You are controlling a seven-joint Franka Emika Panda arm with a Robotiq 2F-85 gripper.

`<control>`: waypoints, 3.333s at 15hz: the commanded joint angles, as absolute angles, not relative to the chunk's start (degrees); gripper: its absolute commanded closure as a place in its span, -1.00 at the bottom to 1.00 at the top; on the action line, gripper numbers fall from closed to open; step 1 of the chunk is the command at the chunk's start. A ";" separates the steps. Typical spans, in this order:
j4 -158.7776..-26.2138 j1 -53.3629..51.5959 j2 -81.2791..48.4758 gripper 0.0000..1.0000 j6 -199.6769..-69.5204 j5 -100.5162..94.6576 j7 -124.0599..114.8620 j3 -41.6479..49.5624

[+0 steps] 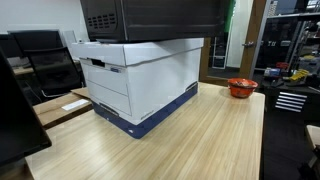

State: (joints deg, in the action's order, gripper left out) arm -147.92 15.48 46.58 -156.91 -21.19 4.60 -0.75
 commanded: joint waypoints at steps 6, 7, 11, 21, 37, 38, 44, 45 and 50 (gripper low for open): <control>-146.15 16.55 33.15 0.95 -179.92 -18.30 1.61 -1.61; -145.98 16.42 32.29 0.95 -181.37 -19.48 0.21 -1.47; -144.32 21.15 28.10 0.95 -187.90 -19.66 -2.28 -4.37; -137.66 40.49 19.98 0.96 -192.88 -16.11 -7.38 -22.09; -135.01 11.37 33.20 1.00 -141.92 -8.82 -8.81 -8.01; -134.85 12.18 33.87 0.98 -139.29 -10.27 -10.32 -8.45; -134.40 8.99 35.53 0.39 -123.48 -8.62 -12.72 -6.35; -134.30 7.45 35.71 0.36 -120.02 -6.43 -12.07 -5.38; -134.00 1.83 38.13 -0.26 -112.77 -0.51 -8.00 -1.64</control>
State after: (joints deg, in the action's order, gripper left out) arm -134.41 5.02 36.05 -115.51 -4.49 -11.84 -4.48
